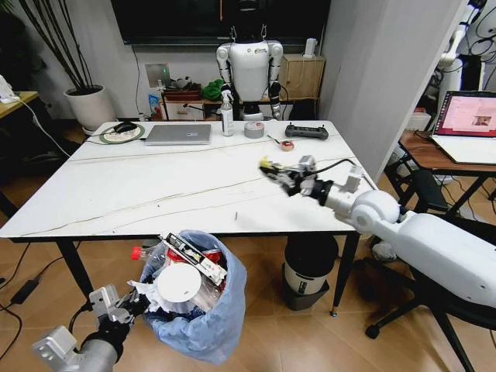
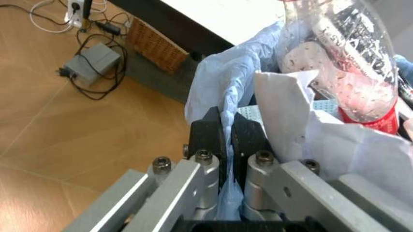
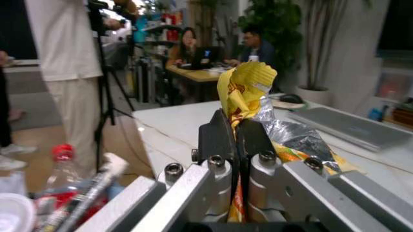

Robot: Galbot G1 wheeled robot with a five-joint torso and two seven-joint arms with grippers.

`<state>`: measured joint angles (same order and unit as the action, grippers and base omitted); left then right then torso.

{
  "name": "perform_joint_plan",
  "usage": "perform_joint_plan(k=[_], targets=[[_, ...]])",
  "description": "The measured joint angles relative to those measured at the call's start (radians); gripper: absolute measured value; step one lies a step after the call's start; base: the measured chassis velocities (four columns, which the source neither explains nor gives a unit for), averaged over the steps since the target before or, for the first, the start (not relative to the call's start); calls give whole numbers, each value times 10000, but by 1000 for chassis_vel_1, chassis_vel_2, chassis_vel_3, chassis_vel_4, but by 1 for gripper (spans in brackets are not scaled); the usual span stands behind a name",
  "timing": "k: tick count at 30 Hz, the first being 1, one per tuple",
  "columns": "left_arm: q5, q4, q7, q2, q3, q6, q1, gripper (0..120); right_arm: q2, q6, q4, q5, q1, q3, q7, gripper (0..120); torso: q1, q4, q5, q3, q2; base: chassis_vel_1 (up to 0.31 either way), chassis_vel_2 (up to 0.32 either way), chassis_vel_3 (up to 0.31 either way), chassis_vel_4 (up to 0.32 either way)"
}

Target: Pick up the trash bin and place the trash from the table into it.

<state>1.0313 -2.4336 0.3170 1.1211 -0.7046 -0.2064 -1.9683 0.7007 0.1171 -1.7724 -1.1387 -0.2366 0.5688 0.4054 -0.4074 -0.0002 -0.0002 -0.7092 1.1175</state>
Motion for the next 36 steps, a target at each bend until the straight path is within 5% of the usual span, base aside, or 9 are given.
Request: perform_joint_plan(k=[20,36], targets=[[86,-53,-25,-86,-29,-11,42,0,837,-185,-1220,-140,1832,2634,166,0,-2,1,0,-1,0,0,0,0,0],[137,-119,-39,-83,-148,-12,79,0,2007,-294,-556,51,3001,4361,210,0,-2,-1,1,-2,0,0,0,0,0]])
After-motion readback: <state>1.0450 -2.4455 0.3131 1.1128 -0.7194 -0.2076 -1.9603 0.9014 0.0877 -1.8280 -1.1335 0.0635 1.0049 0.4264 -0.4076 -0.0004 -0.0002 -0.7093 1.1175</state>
